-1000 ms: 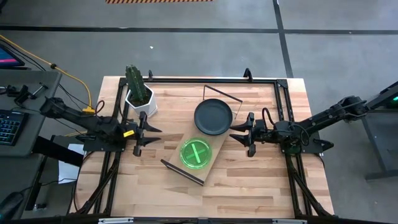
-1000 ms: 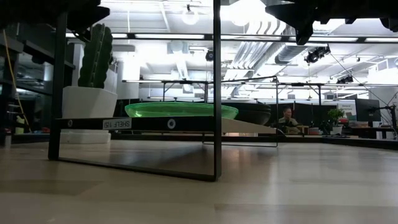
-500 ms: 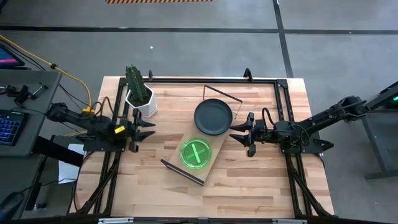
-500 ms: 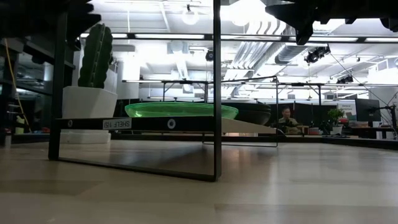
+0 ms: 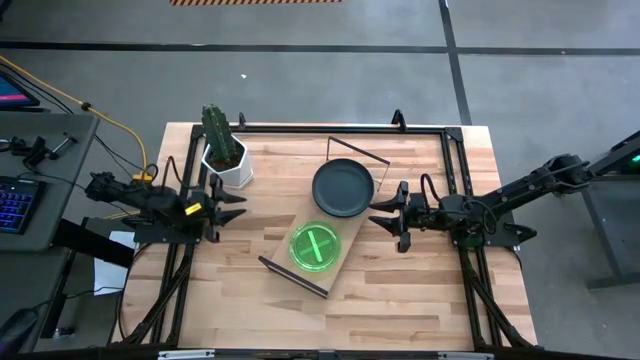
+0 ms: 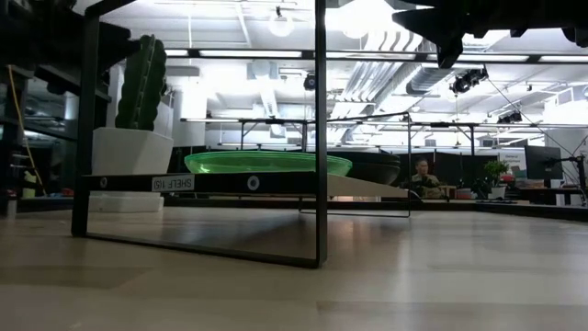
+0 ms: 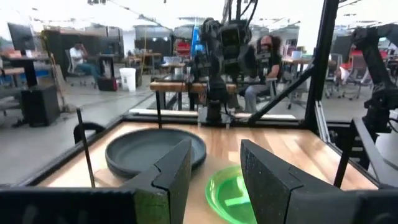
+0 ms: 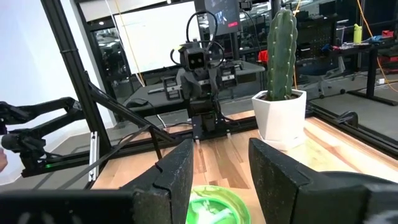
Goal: Place and stack plates onto a shelf
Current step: Return to Home Position
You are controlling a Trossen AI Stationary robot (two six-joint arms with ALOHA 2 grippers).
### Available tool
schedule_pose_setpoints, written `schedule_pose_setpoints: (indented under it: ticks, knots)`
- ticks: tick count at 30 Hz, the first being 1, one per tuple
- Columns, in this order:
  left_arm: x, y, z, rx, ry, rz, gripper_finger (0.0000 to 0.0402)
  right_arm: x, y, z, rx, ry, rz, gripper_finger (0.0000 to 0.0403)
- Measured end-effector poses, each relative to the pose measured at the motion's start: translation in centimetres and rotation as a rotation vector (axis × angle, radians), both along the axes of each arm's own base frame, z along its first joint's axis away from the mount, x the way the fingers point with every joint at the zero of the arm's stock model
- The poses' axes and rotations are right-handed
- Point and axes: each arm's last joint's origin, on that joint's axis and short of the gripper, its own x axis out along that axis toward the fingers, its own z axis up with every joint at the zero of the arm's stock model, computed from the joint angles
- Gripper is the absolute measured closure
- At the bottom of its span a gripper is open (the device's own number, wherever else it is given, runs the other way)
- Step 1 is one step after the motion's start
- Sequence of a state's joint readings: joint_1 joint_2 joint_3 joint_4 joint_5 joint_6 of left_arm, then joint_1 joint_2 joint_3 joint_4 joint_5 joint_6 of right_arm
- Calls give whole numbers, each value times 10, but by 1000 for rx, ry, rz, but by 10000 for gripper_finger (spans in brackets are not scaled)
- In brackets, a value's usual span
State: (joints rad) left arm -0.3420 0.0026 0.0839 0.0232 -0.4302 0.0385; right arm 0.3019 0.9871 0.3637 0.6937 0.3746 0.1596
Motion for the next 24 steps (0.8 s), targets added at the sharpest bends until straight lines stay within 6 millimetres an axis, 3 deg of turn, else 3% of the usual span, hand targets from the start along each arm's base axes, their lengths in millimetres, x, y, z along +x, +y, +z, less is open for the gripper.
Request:
schedule_pose_setpoints:
  ticks: [15, 19, 24]
  knots:
    - [6, -3, -21, -49, 44, -21, 281, 0, 0, 1, 18, -7, -1, 263]
    - [6, -3, -22, -43, 48, -31, 314, 0, 0, 1, 19, -11, -1, 263]
    - [7, -3, -23, -29, 62, -31, 390, 0, 0, 1, 19, -13, -1, 263]
